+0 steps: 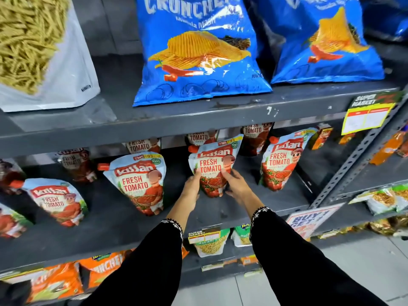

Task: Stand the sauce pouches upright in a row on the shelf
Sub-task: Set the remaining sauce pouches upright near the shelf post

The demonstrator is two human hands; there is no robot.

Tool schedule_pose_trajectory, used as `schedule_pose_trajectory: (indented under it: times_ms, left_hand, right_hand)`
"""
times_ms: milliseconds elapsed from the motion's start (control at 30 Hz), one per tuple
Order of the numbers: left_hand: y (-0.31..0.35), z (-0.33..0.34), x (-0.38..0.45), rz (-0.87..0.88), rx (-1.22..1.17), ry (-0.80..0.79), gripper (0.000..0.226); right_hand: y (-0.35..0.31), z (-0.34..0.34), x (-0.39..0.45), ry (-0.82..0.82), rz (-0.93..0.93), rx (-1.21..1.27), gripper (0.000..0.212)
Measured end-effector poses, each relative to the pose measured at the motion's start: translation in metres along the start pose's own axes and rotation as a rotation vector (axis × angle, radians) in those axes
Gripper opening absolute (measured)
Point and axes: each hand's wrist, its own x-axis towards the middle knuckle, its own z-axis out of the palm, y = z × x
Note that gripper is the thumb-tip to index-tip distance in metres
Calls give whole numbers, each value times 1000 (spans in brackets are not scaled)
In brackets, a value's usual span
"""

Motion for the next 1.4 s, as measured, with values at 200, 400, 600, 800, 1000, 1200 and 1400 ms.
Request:
schedule_pose_trajectory:
  times_ms: [200,400,600,800,1000,1200,1400]
  left_hand:
    - [-10,-5,4,69,63,62,33]
    - [-17,-7,-3,64,45,57,36]
    - [-15,-7,-6,43,21,57,33]
    - [-27,-25,-13,30,70,105,41]
    - [-34,-78,-23,-37,123,136,69]
    - [-35,-152,-30,-85,118,21,62]
    - [-21,-213,-18,-80,168,105,72]
  right_hand:
    - [8,-6,3,7,-9,-77,40]
    - [15,-9,-4,-5,-8,-78,36]
    - [15,-9,-9,18,-36,-54,41]
    - [27,0,-9,171,-65,-71,56]
    - [56,45,-31,441,-103,-154,55]
    - [80,112,-45,508,-99,-141,67]
    - [85,169,-51,204,-71,-130,70]
